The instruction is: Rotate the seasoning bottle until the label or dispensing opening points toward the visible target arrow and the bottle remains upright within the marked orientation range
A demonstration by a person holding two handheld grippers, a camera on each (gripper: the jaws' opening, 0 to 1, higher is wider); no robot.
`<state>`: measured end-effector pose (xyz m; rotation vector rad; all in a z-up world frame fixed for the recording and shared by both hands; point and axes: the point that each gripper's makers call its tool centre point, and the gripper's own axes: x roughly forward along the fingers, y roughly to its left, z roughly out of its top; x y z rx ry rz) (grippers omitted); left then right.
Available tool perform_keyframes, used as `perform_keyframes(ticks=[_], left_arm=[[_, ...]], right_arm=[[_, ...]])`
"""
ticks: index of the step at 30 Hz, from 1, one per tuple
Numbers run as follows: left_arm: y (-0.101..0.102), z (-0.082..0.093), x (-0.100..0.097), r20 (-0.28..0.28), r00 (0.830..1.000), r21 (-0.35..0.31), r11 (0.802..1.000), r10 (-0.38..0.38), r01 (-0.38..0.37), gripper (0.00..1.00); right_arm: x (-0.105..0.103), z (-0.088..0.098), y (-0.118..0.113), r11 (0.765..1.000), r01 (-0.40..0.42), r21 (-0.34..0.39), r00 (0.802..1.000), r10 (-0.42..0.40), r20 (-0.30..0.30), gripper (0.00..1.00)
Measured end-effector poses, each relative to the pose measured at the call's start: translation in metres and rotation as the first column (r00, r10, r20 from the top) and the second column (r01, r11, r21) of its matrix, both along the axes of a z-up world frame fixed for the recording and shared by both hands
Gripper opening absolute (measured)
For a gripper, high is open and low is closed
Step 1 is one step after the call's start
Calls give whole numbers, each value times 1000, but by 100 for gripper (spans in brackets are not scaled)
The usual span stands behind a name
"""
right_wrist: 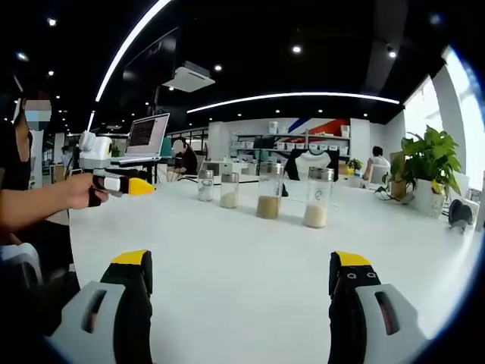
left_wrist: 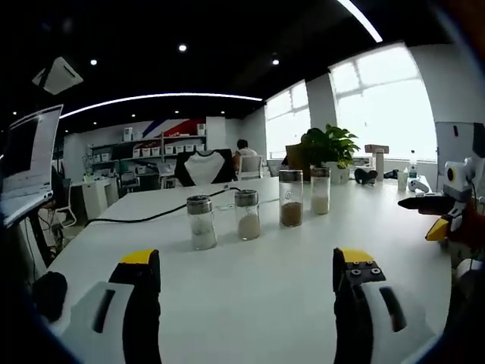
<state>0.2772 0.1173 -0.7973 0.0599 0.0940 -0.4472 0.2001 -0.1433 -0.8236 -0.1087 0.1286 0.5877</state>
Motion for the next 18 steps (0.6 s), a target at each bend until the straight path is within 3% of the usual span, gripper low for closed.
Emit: perform_keyframes(ticks=[4, 11, 15, 18], left_arm=[[-2, -2, 13, -9, 1000, 7, 1000, -1, 1, 100], [7, 3, 40, -19, 999, -83, 996, 38, -39, 92], [8, 5, 53, -11, 998, -70, 996, 58, -59, 90], [13, 6, 62, 3, 996, -80, 993, 89, -88, 83]], right_arm=[[0, 4, -3, 1000, 3, 10, 1000, -3, 6, 100], [-1, 6, -3, 1000, -15, -10, 1000, 15, 15, 100], [-1, 8, -4, 1000, -18, -14, 1000, 19, 16, 99], [-1, 8, -4, 1000, -22, -17, 1000, 23, 16, 99]])
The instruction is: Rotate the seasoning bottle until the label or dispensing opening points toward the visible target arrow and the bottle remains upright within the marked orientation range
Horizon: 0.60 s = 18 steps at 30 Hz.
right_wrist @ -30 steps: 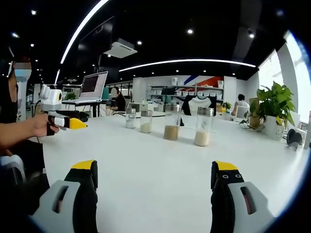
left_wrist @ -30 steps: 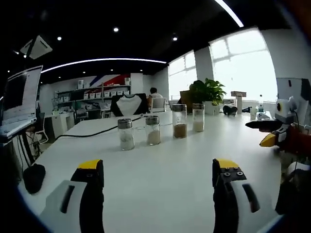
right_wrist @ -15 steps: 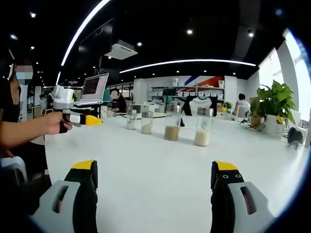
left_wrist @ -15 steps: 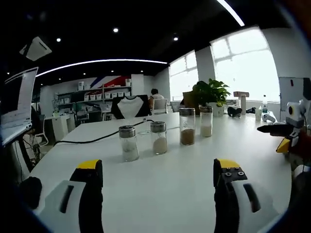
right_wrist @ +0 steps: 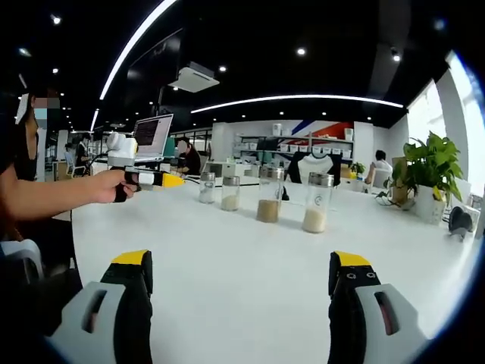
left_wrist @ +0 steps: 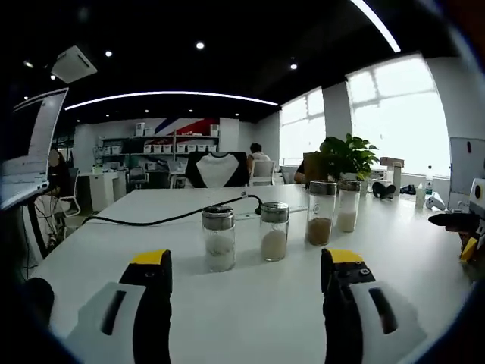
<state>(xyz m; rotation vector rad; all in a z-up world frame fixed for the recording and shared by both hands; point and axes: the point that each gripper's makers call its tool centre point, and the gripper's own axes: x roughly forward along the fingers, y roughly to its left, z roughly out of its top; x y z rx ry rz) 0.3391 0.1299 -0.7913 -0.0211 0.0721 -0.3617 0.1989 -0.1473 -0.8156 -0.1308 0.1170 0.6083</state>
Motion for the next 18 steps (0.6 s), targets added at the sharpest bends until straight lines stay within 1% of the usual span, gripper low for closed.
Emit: perform_keyframes(ticks=[1, 2, 4, 8, 10, 13, 15, 17, 18], left_arm=[[2, 0, 2, 3, 1000, -3, 1000, 11, -11, 79], [6, -1, 8, -1, 1000, -19, 999, 29, -29, 78], [10, 0, 15, -3, 999, -34, 999, 41, -41, 78], [14, 2, 25, 15, 998, -22, 998, 62, -62, 75], [12, 3, 29, 22, 998, -24, 998, 61, -61, 74], [12, 2, 36, 34, 997, -16, 997, 72, -71, 74], [7, 0, 43, 41, 998, -5, 998, 57, -57, 72], [5, -6, 49, 29, 998, 22, 998, 54, -55, 72], [3, -7, 52, 34, 998, 43, 998, 47, -48, 72]], right_arm=[[0, 0, 0, 1000, -2, -2, 1000, 2, 0, 99], [0, 0, 0, 1000, -3, -4, 1000, 3, -1, 99], [-1, -1, 0, 1000, -5, -9, 1000, 5, -2, 99], [-1, -1, 0, 1000, -5, -11, 1000, 5, -5, 98], [0, -1, 0, 1000, -7, -12, 1000, 7, -6, 98], [0, -2, 1, 1000, -15, -23, 1000, 15, -11, 97], [0, -2, 1, 999, -14, -29, 1000, 14, -12, 97], [0, -1, 2, 1000, -18, -25, 1000, 18, -11, 97], [0, -2, 2, 999, -16, -30, 1000, 16, -12, 97]])
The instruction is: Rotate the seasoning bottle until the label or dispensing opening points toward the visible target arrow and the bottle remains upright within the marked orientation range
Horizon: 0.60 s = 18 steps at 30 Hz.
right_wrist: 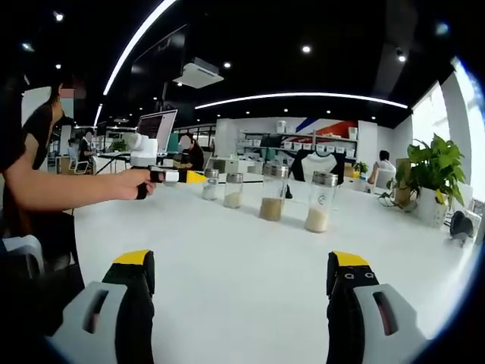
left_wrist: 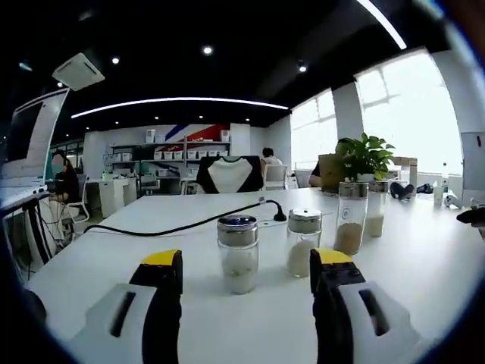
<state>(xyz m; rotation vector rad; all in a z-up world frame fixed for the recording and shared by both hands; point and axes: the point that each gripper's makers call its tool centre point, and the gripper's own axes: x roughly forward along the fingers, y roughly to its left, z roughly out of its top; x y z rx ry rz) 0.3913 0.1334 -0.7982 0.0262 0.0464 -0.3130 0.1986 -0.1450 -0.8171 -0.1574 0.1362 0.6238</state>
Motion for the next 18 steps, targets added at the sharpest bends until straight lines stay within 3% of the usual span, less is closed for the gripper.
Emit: perform_keyframes(ticks=[3, 7, 18], left_arm=[[2, -3, 9, 7, 1000, 32, 999, 17, -17, 65], [4, -2, 20, 12, 1000, -13, 1000, 21, -21, 57], [-2, 5, 43, 38, 999, -54, 998, 10, -8, 47]], right_arm=[[0, -1, 1, 1000, 0, -22, 1000, 1, 6, 97], [0, 0, 4, 1000, -10, -7, 1000, 10, 2, 96], [2, 5, 11, 998, -45, -39, 998, 46, 30, 97]])
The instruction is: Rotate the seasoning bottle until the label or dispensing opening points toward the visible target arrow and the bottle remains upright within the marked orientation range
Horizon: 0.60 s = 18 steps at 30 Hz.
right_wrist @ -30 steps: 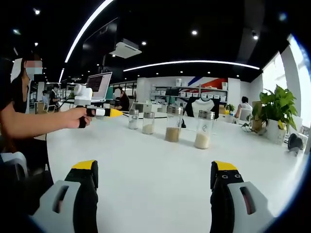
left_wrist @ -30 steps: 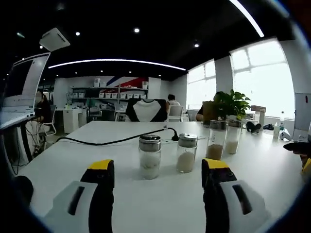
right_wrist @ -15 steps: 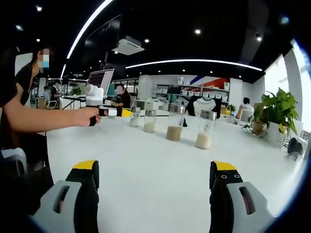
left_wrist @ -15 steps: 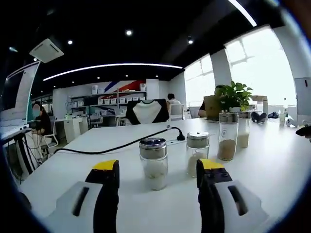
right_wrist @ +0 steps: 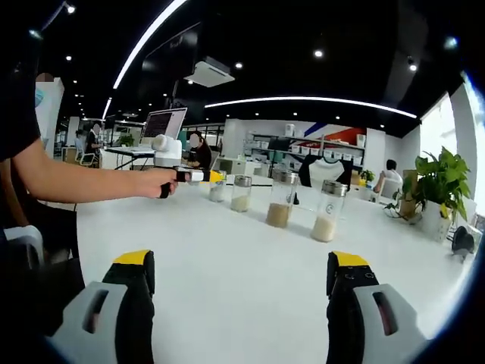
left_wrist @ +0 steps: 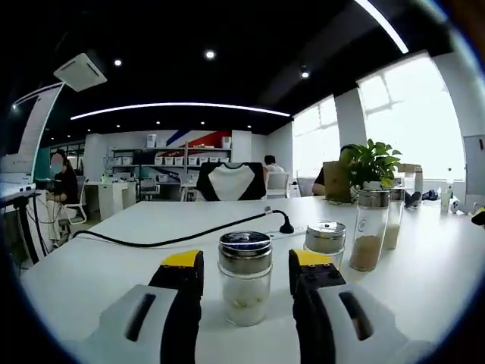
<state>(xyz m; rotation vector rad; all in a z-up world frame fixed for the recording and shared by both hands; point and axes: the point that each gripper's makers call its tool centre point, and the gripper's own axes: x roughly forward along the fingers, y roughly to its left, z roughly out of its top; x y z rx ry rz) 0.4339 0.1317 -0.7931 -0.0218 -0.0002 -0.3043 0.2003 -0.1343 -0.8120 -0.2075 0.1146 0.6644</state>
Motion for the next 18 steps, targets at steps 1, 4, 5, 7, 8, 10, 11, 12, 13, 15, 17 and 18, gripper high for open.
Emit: perform_keyframes(ticks=[1, 4, 5, 7, 8, 10, 11, 12, 13, 15, 17, 18], left_arm=[[0, 0, 1, -2, 1000, 2, 1000, 1, -1, 47], [1, 1, 3, 7, 1000, -4, 1000, 8, -8, 45], [-2, 2, 3, 9, 1000, -16, 1000, -2, 2, 44], [-4, 0, 4, 6, 1000, -7, 1000, -4, 4, 40], [-5, 1, 5, 15, 1000, 0, 1000, -6, 6, 40], [-8, 4, 6, 27, 1000, 11, 1000, -9, 9, 39], [-8, 3, 8, 26, 1000, 21, 1000, -10, 9, 39], [-8, 3, 9, 22, 1000, 28, 1000, -9, 9, 39], [-8, 2, 10, 22, 1000, 33, 999, -7, 6, 38], [-8, -1, 12, 21, 1000, 42, 999, -6, 5, 37], [-6, -3, 13, 17, 1000, 40, 999, 4, -5, 36], [-3, -5, 13, 4, 1000, 40, 999, 18, -18, 35]], right_arm=[[0, 0, 0, 1000, -1, 0, 1000, 1, 0, 97], [-2, 1, 1, 1000, -7, 8, 1000, 7, 6, 97], [-3, 2, 3, 1000, -14, 15, 1000, 13, 11, 98], [-4, 2, 4, 1000, -22, 22, 1000, 21, 14, 98], [-4, 3, 4, 1000, -23, 20, 1000, 22, 18, 98], [-4, 3, 3, 1000, -20, 14, 1000, 19, 20, 98], [-4, 4, 2, 1000, -19, 11, 1000, 19, 22, 98], [-4, 4, 2, 1000, -19, 9, 1000, 19, 25, 98], [-5, 5, 1, 1000, -20, 5, 999, 20, 28, 98], [-5, 6, -1, 1000, -17, 0, 999, 17, 33, 98], [-6, 6, -3, 1000, -9, -4, 999, 9, 38, 97], [-6, 6, -4, 1000, -6, -4, 999, 6, 39, 97]])
